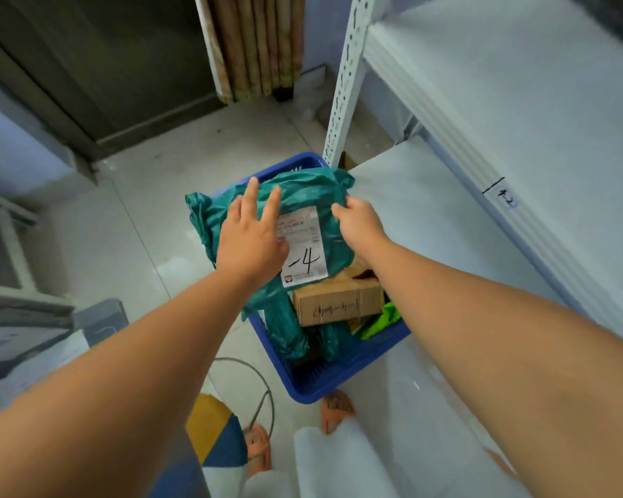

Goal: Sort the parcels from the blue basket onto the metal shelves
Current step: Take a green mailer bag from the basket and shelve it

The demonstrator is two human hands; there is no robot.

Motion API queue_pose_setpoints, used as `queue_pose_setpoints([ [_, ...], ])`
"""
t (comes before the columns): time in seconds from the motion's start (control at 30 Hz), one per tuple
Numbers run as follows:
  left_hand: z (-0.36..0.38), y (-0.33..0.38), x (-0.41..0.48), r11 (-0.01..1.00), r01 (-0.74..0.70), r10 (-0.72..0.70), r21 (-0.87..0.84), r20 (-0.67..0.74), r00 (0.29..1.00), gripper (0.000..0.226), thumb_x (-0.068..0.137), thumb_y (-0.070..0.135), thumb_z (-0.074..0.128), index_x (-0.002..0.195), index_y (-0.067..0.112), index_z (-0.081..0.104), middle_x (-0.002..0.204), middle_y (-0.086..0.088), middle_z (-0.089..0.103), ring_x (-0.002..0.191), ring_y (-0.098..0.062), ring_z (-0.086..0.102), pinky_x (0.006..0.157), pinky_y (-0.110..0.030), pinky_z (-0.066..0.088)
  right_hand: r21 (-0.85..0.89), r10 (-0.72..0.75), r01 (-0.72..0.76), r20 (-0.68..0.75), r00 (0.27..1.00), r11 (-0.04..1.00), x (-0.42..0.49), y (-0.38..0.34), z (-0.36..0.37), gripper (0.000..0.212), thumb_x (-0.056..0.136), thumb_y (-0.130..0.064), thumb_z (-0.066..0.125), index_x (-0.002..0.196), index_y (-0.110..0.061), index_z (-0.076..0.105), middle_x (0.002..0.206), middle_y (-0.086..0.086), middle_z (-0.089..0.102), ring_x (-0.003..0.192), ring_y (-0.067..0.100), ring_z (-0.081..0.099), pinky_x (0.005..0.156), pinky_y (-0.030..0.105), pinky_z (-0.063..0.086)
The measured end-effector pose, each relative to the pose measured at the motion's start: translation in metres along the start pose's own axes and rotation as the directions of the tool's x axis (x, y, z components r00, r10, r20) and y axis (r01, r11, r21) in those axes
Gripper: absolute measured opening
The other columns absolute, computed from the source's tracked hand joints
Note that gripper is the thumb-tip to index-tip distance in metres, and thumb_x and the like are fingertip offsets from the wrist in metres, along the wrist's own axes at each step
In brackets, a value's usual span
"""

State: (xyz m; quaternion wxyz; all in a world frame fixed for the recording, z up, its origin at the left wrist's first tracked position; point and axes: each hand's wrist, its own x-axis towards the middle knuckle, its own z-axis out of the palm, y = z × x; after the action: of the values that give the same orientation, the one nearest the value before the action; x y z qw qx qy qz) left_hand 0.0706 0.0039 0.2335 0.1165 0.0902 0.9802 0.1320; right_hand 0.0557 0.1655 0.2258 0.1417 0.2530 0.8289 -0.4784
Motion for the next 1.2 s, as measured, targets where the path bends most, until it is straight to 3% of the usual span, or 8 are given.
queue_pose_setpoints([
  [0.2, -0.119, 0.004, -0.010, 0.978, -0.120, 0.149, 0.170, -0.174, 0.973, 0.073, 0.090, 0.037, 0.055, 0.151, 0.027, 0.016, 0.159, -0.009, -0.002, 0.145, -0.032, 0.004, 0.115, -0.044, 0.015, 0.074, -0.090, 0.111, -0.243, 0.966, 0.991, -0.063, -0.082, -0.063, 0.026, 0.097, -0.025, 0.042, 0.074, -0.013, 0.044, 0.072, 0.006, 0.049, 0.067, 0.022, 0.045, 0.058, 0.032, 0.032],
  [0.33, -0.195, 0.010, -0.023, 0.988, -0.100, 0.130, 0.118, -0.283, 0.950, 0.084, 0.088, 0.041, 0.059, 0.152, 0.027, 0.007, 0.160, -0.003, 0.002, 0.142, -0.033, 0.013, 0.112, -0.043, 0.025, 0.060, -0.118, 0.156, -0.413, 0.903, 0.986, -0.108, -0.127, -0.099, 0.035, 0.098, -0.024, 0.042, 0.064, -0.017, 0.034, 0.065, 0.001, 0.044, 0.062, 0.020, 0.040, 0.057, 0.032, 0.029],
  [0.43, -0.234, 0.015, -0.036, 0.941, -0.224, 0.290, 0.254, -0.262, 0.921, 0.087, 0.086, 0.045, 0.060, 0.152, 0.027, 0.006, 0.160, 0.003, 0.002, 0.139, -0.032, 0.021, 0.107, -0.040, 0.033, 0.114, -0.086, 0.170, -0.524, 0.847, 0.979, -0.143, -0.149, -0.123, 0.034, 0.097, -0.023, 0.041, 0.064, -0.017, 0.033, 0.064, 0.002, 0.043, 0.061, 0.020, 0.039, 0.060, 0.033, 0.030],
  [0.67, -0.311, 0.068, -0.081, 0.858, -0.393, 0.494, 0.331, -0.324, 0.807, 0.087, 0.088, 0.048, 0.058, 0.152, 0.030, 0.002, 0.158, -0.008, -0.015, 0.140, -0.032, 0.020, 0.111, -0.040, 0.029, 0.321, -0.004, 0.274, -0.644, 0.765, 0.907, -0.223, -0.169, -0.190, 0.029, 0.095, -0.026, 0.043, 0.084, -0.001, 0.053, 0.087, 0.019, 0.062, 0.078, 0.033, 0.054, 0.068, 0.036, 0.040],
  [0.73, -0.330, 0.092, -0.095, 0.869, -0.436, 0.494, 0.234, -0.366, 0.788, 0.093, 0.087, 0.042, 0.062, 0.151, 0.032, -0.005, 0.157, -0.008, -0.018, 0.137, -0.033, 0.028, 0.107, -0.040, 0.035, 0.335, 0.001, 0.298, -0.666, 0.746, 0.894, -0.246, -0.174, -0.216, 0.028, 0.095, -0.026, 0.043, 0.084, -0.005, 0.056, 0.090, 0.019, 0.063, 0.081, 0.034, 0.057, 0.068, 0.036, 0.040],
  [0.87, -0.357, 0.137, -0.116, 0.885, -0.424, 0.353, -0.193, -0.317, 0.880, 0.108, 0.083, 0.035, 0.070, 0.148, 0.036, -0.015, 0.159, -0.008, -0.007, 0.140, -0.037, 0.027, 0.106, -0.048, 0.038, 0.377, 0.068, 0.309, -0.721, 0.690, 0.873, -0.287, -0.168, -0.267, 0.025, 0.095, -0.027, 0.043, 0.077, -0.013, 0.054, 0.089, 0.016, 0.063, 0.086, 0.034, 0.059, 0.069, 0.037, 0.041],
  [1.03, -0.365, 0.182, -0.138, 0.795, -0.567, 0.550, -0.215, -0.139, 0.824, 0.117, 0.078, 0.038, 0.074, 0.147, 0.033, -0.020, 0.148, -0.012, 0.029, 0.129, -0.032, 0.042, 0.104, -0.047, 0.042, 0.290, 0.113, 0.200, -0.785, 0.609, 0.936, -0.333, -0.151, -0.321, 0.026, 0.096, -0.023, 0.038, 0.092, -0.007, 0.057, 0.099, 0.018, 0.060, 0.087, 0.031, 0.054, 0.075, 0.040, 0.043],
  [1.2, -0.368, 0.231, -0.174, 0.642, -0.507, 0.598, -0.575, -0.039, 0.801, 0.096, 0.085, 0.035, 0.068, 0.150, 0.033, -0.002, 0.136, 0.003, 0.046, 0.106, -0.024, 0.059, 0.082, -0.037, 0.056, 0.359, 0.227, 0.079, -0.729, 0.646, 0.930, -0.375, -0.117, -0.364, 0.034, 0.095, -0.015, 0.037, 0.119, 0.001, 0.056, 0.111, 0.017, 0.060, 0.098, 0.032, 0.057, 0.087, 0.037, 0.050],
])
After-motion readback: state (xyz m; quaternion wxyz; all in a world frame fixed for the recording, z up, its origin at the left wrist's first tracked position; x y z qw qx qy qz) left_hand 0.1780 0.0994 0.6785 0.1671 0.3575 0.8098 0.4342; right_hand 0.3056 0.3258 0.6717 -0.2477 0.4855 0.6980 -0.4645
